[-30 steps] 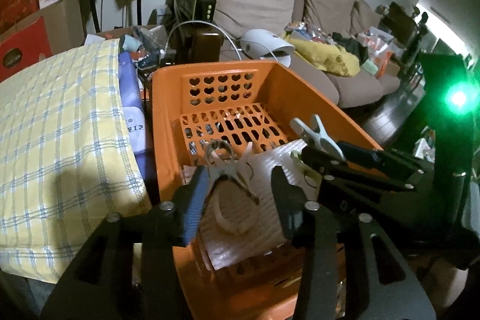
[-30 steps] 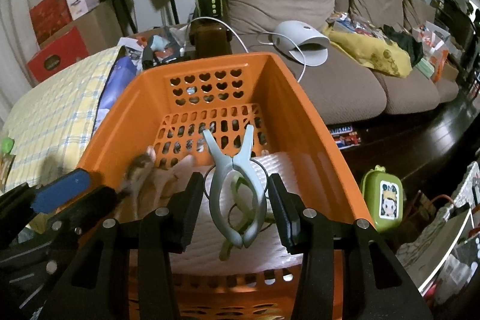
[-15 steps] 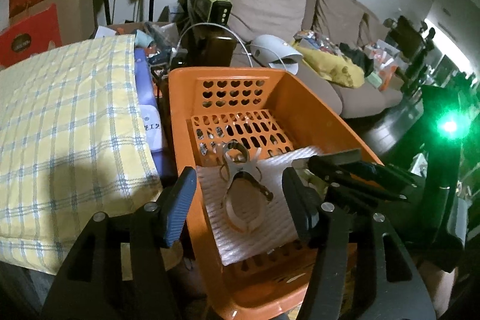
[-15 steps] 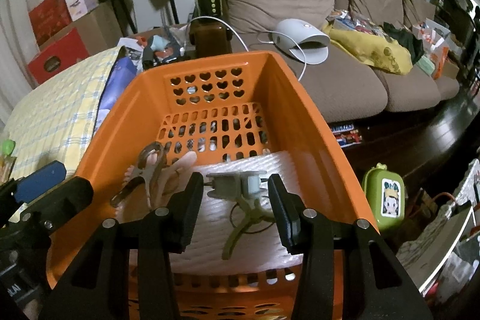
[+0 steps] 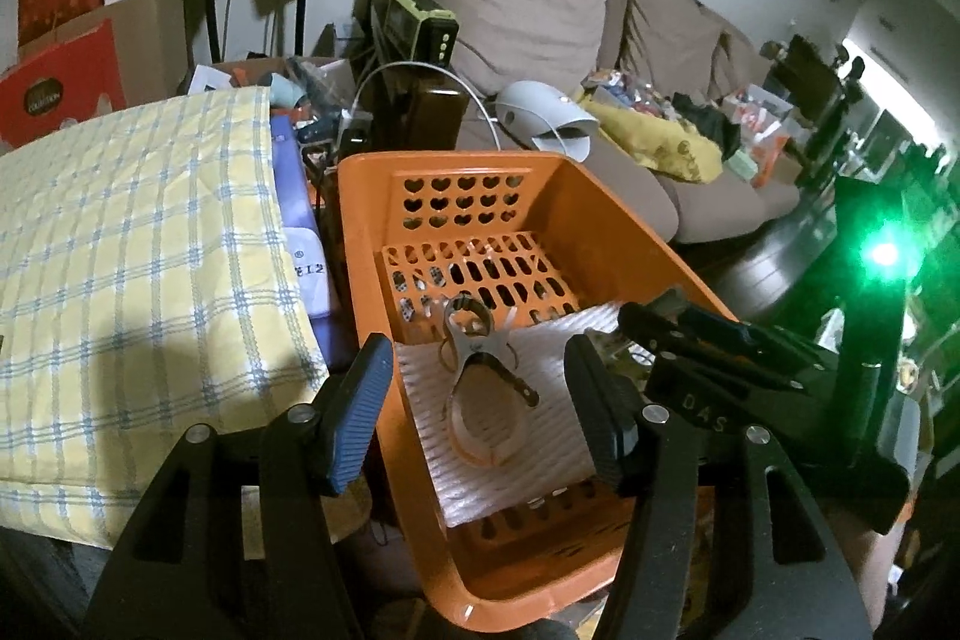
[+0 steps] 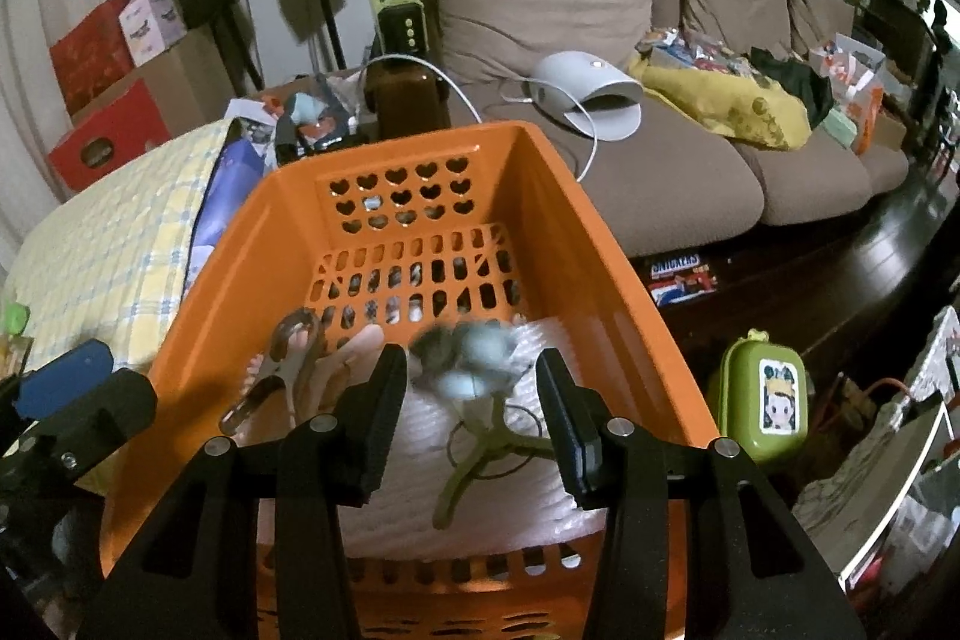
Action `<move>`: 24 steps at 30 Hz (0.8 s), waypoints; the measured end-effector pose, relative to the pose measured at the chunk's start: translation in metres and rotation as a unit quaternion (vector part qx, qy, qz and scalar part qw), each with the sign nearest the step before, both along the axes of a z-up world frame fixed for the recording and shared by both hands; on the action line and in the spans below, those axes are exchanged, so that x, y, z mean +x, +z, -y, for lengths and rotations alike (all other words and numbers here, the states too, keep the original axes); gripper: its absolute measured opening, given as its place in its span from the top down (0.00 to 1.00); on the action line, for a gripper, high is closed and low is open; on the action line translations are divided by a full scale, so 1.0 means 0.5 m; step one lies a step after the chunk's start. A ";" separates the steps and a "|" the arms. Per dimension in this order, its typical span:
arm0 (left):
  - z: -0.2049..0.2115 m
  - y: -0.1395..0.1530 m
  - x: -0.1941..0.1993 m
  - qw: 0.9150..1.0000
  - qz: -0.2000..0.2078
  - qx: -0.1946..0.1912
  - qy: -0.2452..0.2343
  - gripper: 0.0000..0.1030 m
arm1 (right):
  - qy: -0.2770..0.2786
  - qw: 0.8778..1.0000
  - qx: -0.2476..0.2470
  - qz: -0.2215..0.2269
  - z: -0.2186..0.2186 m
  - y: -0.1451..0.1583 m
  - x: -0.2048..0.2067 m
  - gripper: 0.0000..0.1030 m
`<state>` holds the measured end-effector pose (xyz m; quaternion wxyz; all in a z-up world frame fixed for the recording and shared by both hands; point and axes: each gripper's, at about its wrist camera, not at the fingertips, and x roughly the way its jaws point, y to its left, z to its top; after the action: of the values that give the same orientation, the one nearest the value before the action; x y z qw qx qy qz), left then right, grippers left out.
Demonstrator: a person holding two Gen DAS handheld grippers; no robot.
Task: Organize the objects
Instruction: 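Open the left gripper to drop the silver clip while the right releases the clothespin, then lift both open grippers out of the basket and swing toward the tablecloth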
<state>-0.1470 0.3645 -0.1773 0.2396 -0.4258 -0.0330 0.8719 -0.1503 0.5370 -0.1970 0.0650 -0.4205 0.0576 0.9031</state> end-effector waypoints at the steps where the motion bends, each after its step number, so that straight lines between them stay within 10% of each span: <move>1: 0.000 0.002 0.001 1.000 0.000 0.002 0.000 0.45 | -0.001 1.000 0.001 -0.004 0.001 0.003 0.001 0.50; 24: 0.094 0.062 -0.009 0.999 -0.018 0.002 0.050 0.44 | -0.015 0.999 -0.006 -0.035 -0.006 0.024 0.009 0.40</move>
<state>-0.1513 0.3174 -0.1461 0.1973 -0.4072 -0.0511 0.8903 -0.1459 0.5400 -0.1847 0.0736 -0.3879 0.0717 0.9159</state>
